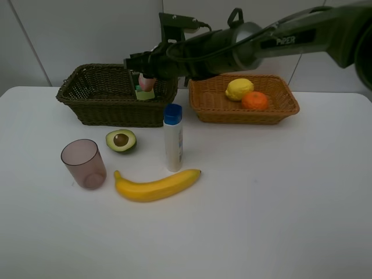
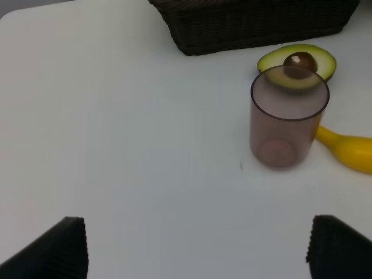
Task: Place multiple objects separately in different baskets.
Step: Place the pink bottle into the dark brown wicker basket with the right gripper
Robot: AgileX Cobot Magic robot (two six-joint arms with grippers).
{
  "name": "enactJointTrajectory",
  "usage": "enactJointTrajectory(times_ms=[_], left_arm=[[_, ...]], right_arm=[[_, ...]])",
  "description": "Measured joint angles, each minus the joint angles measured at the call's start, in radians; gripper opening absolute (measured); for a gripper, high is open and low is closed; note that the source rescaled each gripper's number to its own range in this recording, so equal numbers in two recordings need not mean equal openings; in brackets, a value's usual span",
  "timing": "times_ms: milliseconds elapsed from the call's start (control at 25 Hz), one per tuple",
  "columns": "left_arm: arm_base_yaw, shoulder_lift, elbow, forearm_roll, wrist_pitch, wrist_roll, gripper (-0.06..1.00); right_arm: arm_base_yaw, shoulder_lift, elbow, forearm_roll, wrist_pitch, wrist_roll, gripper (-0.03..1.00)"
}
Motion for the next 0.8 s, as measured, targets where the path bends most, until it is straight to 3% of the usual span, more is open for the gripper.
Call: enactJointTrajectory(times_ms=[600,680,800], left_arm=[[0.000,0.000,0.000,0.000,0.000,0.000,1.00],[0.000,0.000,0.000,0.000,0.000,0.000,1.00],[0.000,0.000,0.000,0.000,0.000,0.000,1.00]], right_arm=[[0.000,0.014,-0.007,-0.029,-0.040,0.000,0.01],[0.000,0.014,-0.007,-0.029,-0.040,0.000,0.06],[0.000,0.014,-0.007,-0.029,-0.042,0.000,0.29]])
